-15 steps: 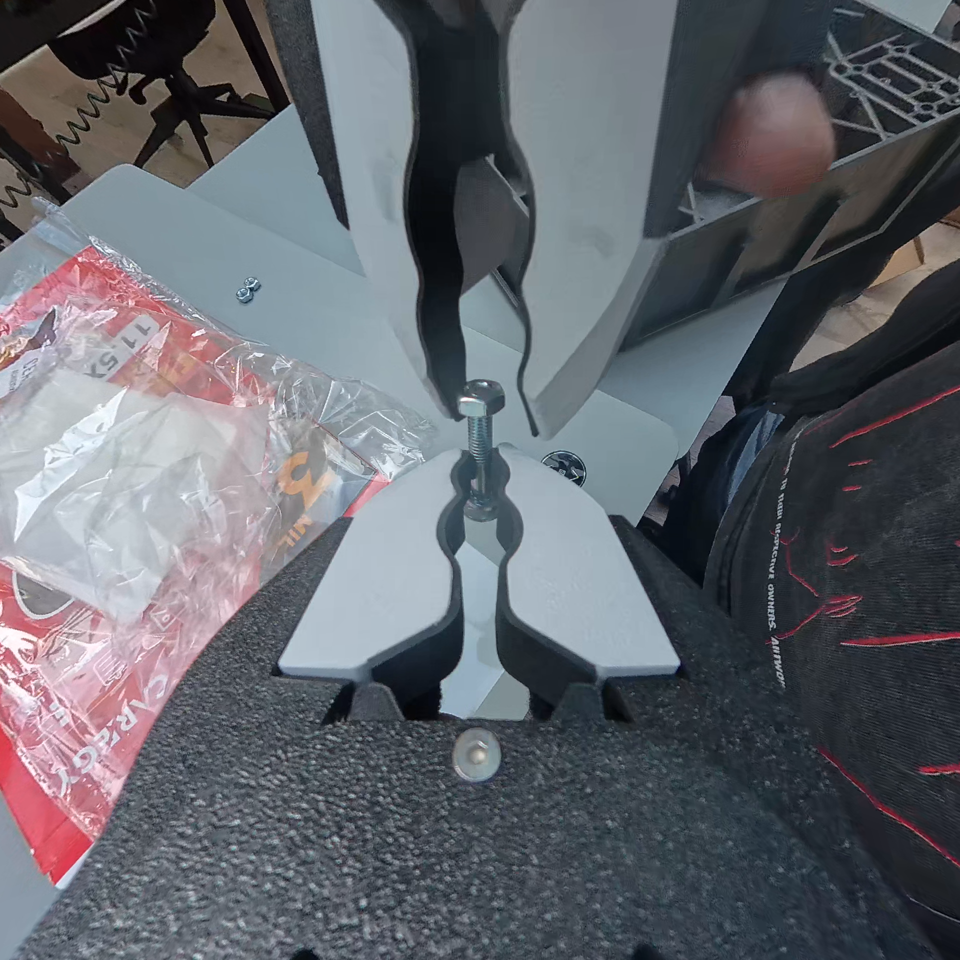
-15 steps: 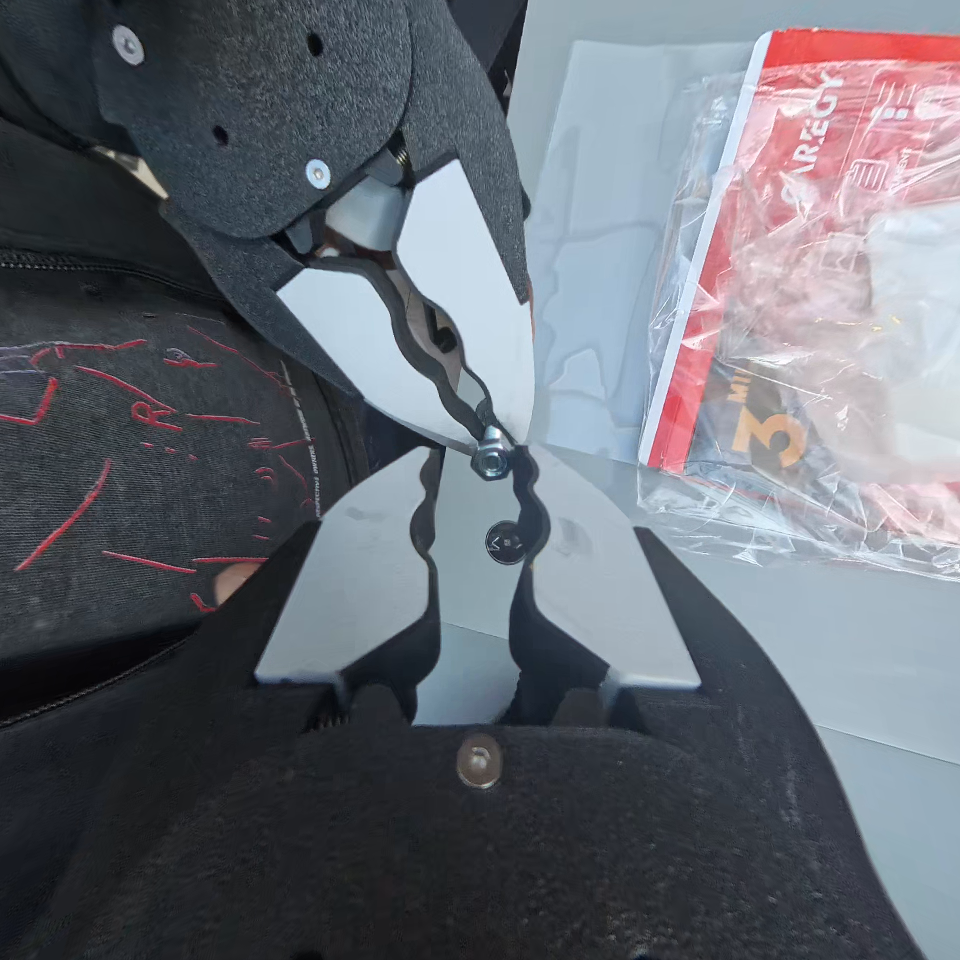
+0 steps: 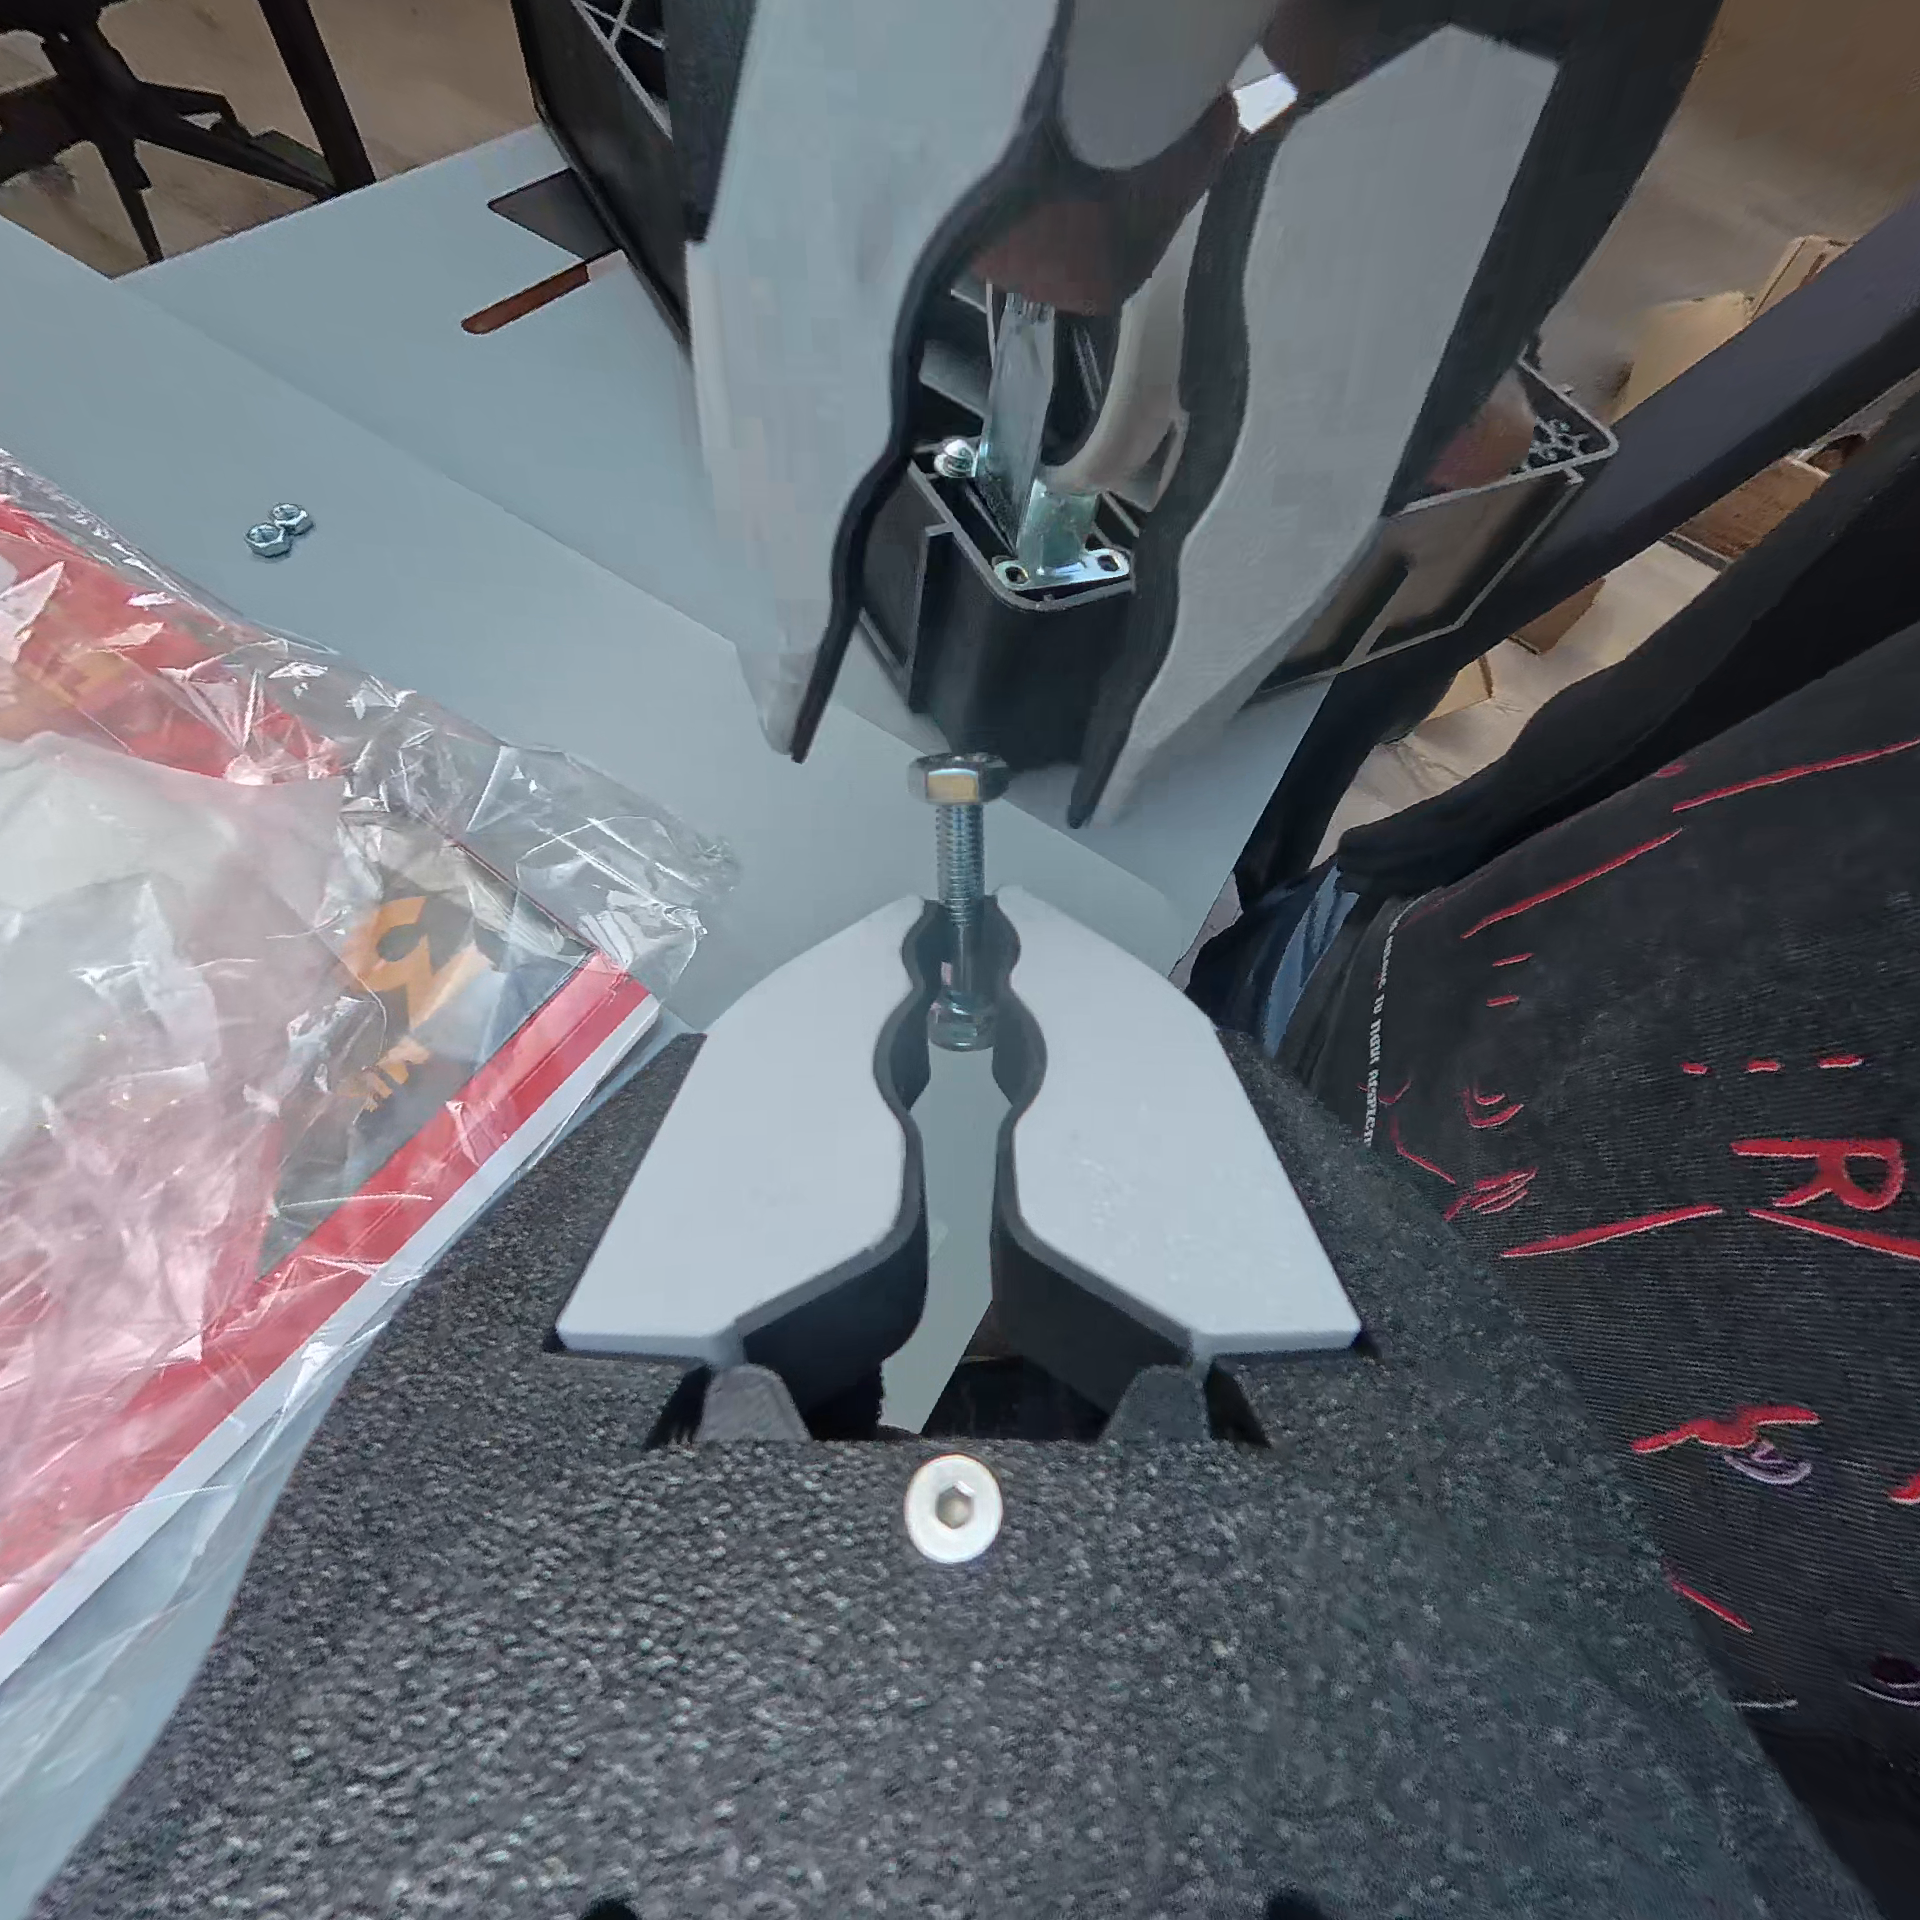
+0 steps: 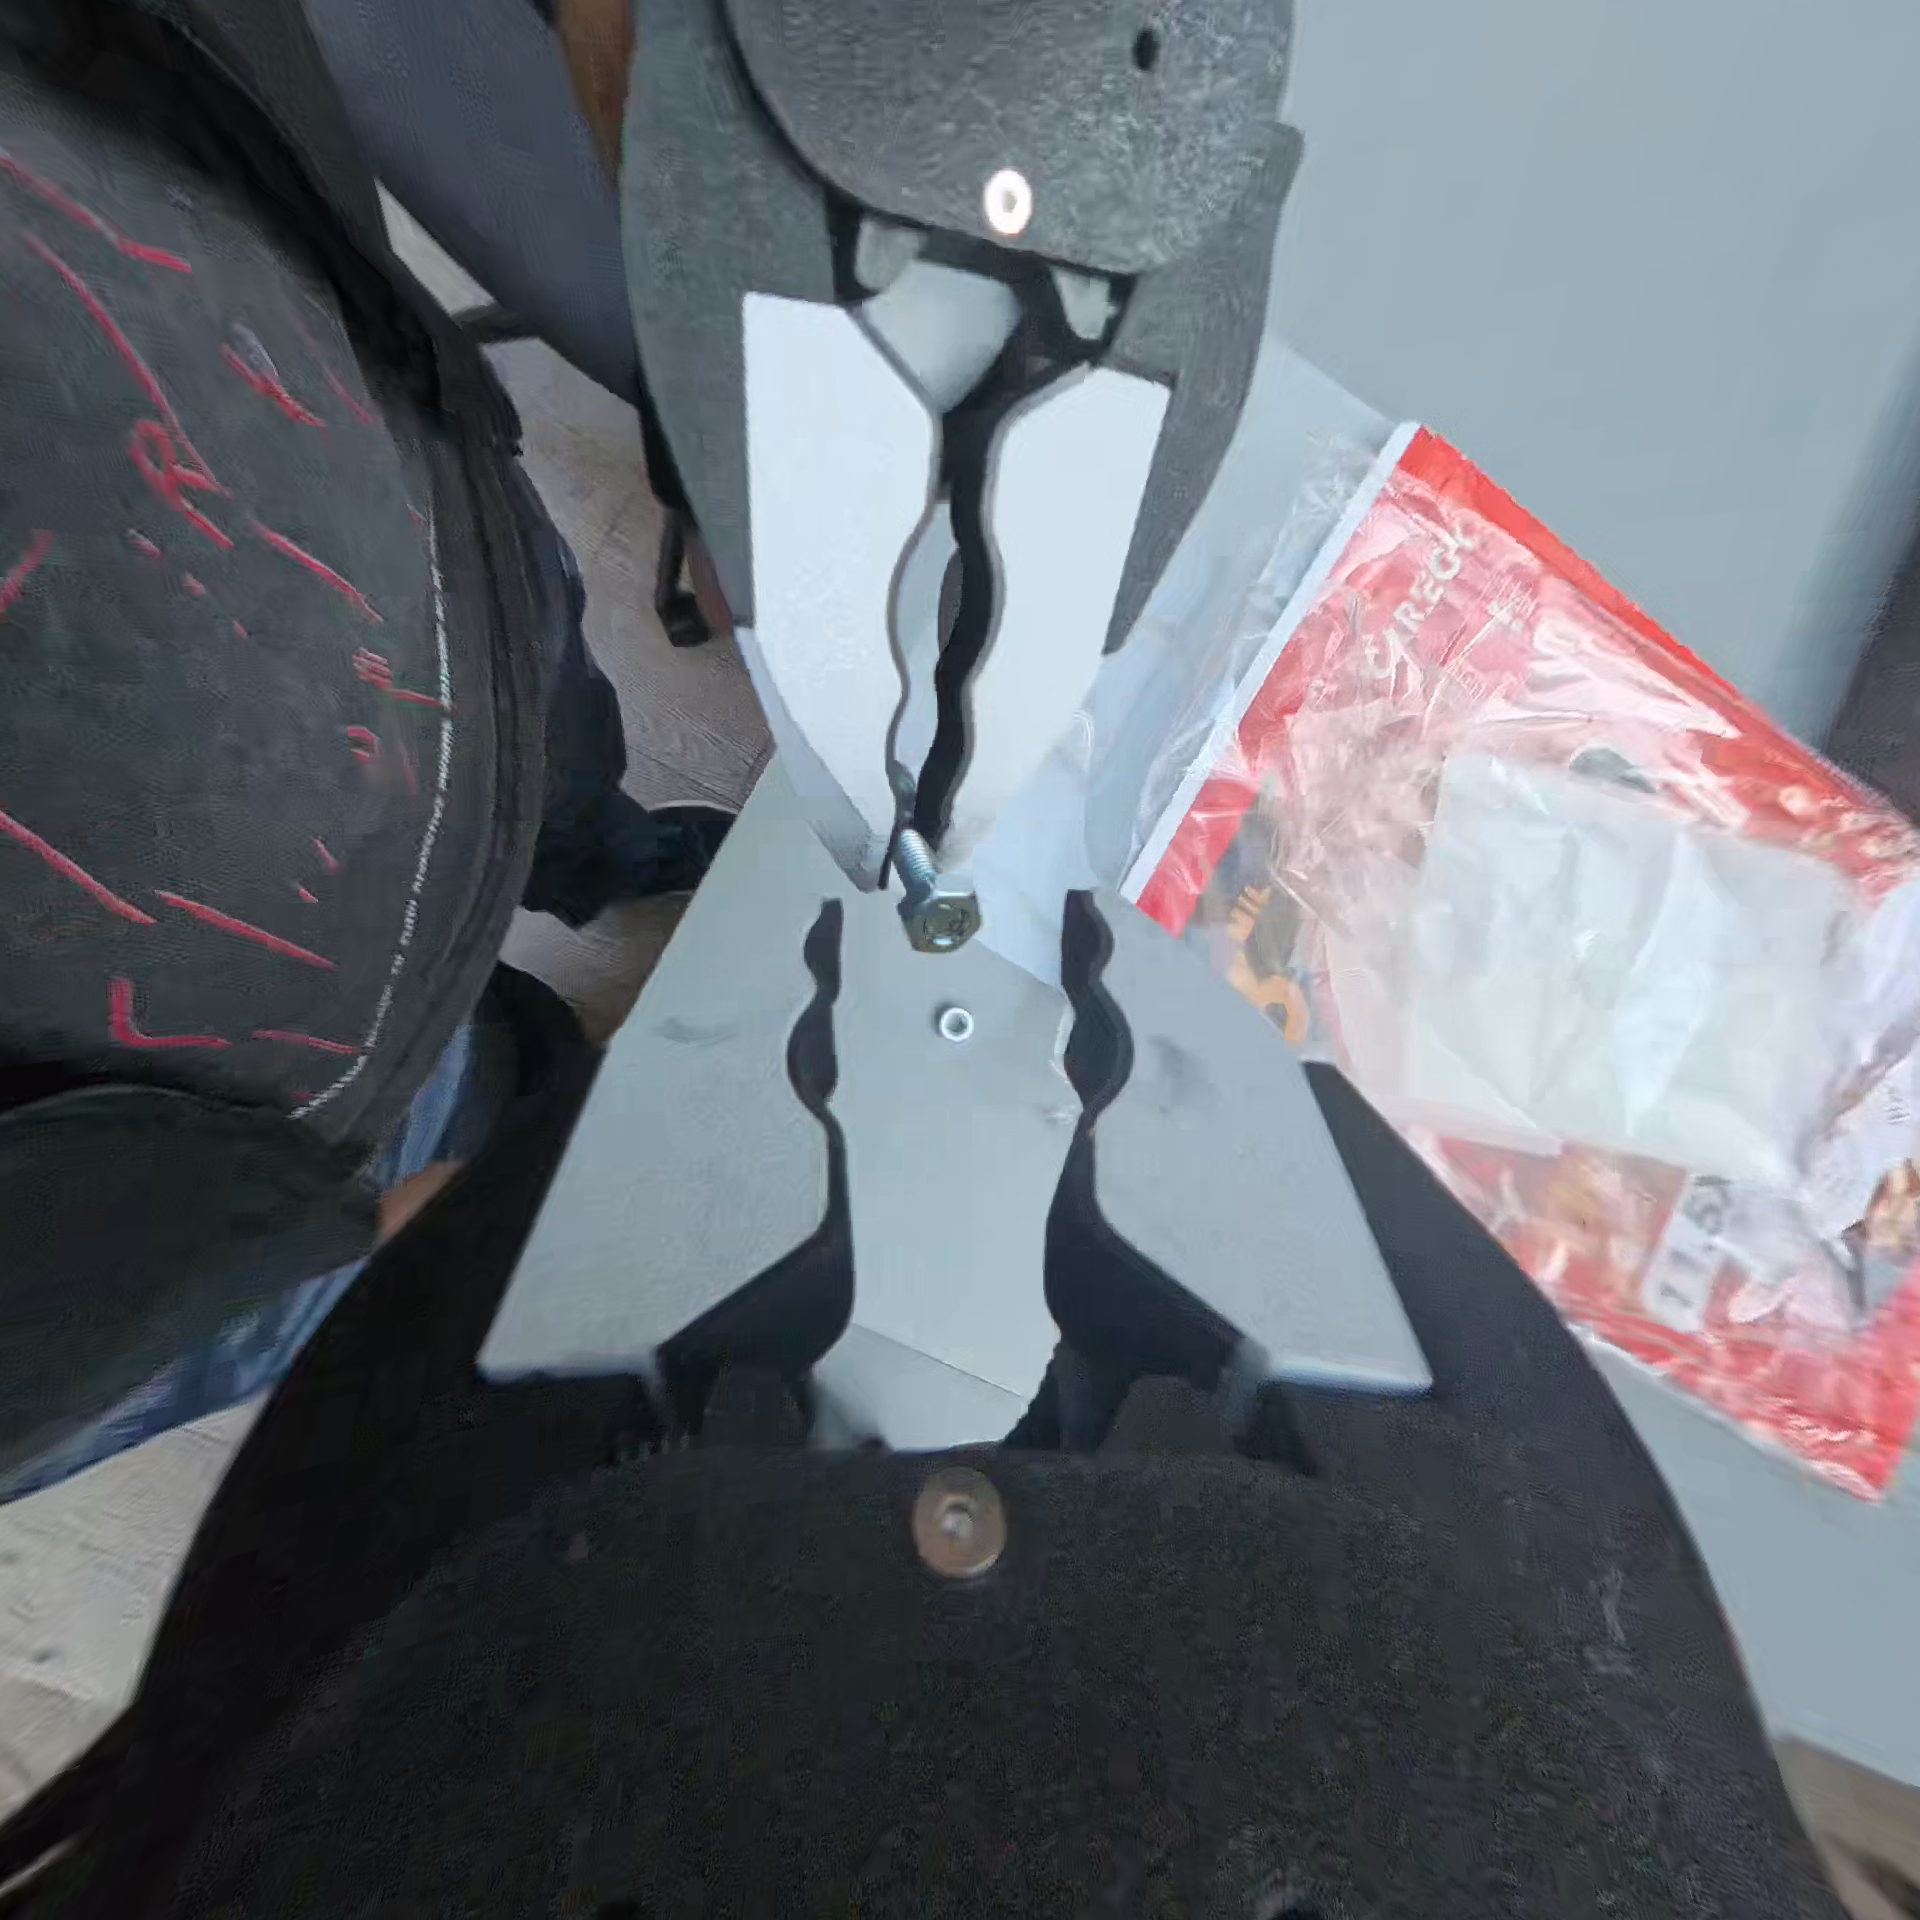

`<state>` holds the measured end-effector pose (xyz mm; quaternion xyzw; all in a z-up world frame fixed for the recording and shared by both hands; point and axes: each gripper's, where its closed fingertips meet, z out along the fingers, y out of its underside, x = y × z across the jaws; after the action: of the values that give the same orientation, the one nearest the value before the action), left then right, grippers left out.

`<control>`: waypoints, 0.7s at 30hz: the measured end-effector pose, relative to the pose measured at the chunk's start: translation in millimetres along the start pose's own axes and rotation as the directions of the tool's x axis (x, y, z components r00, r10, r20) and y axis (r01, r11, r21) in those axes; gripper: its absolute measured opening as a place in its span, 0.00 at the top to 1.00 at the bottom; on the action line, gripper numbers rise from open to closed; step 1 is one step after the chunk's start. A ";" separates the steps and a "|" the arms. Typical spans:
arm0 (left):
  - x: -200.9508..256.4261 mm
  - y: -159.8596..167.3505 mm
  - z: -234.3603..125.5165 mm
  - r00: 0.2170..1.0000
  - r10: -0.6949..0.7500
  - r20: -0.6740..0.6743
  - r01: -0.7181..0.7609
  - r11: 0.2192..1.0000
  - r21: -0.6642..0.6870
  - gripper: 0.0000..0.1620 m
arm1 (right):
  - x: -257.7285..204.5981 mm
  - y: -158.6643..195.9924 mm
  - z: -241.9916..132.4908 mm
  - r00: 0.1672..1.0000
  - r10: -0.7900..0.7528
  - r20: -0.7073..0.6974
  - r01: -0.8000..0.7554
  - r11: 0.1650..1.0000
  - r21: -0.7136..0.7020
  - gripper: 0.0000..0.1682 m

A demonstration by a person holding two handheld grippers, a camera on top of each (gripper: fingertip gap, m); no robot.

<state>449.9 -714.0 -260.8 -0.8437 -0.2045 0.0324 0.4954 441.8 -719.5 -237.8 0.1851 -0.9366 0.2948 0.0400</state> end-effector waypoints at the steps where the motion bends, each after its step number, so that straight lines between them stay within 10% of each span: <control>1: -1.6 0.7 0.1 1.000 0.015 0.026 -0.015 1.000 -0.004 0.96 | -2.2 1.8 0.5 0.993 0.113 0.039 -0.113 0.994 0.003 0.72; 9: -1.1 0.4 2.2 0.971 0.209 0.112 -0.201 0.977 -0.076 0.96 | -15.9 7.6 9.0 0.839 0.507 0.198 -0.505 0.861 -0.066 0.92; 17: 15.6 -2.5 1.8 0.990 -0.043 -0.132 0.048 0.998 0.035 0.96 | -14.6 11.6 6.2 0.952 -0.304 0.030 0.305 0.951 -0.051 0.91; 21: 7.4 -1.7 -0.7 0.998 -0.031 -0.060 0.034 0.998 0.052 0.96 | -4.9 15.5 5.3 0.982 -0.184 -0.032 0.181 0.980 -0.080 0.81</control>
<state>456.2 -711.0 -257.9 -0.8273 -0.2027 0.0048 0.5239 440.8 -709.2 -251.3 0.2628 -0.9254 0.2572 0.0922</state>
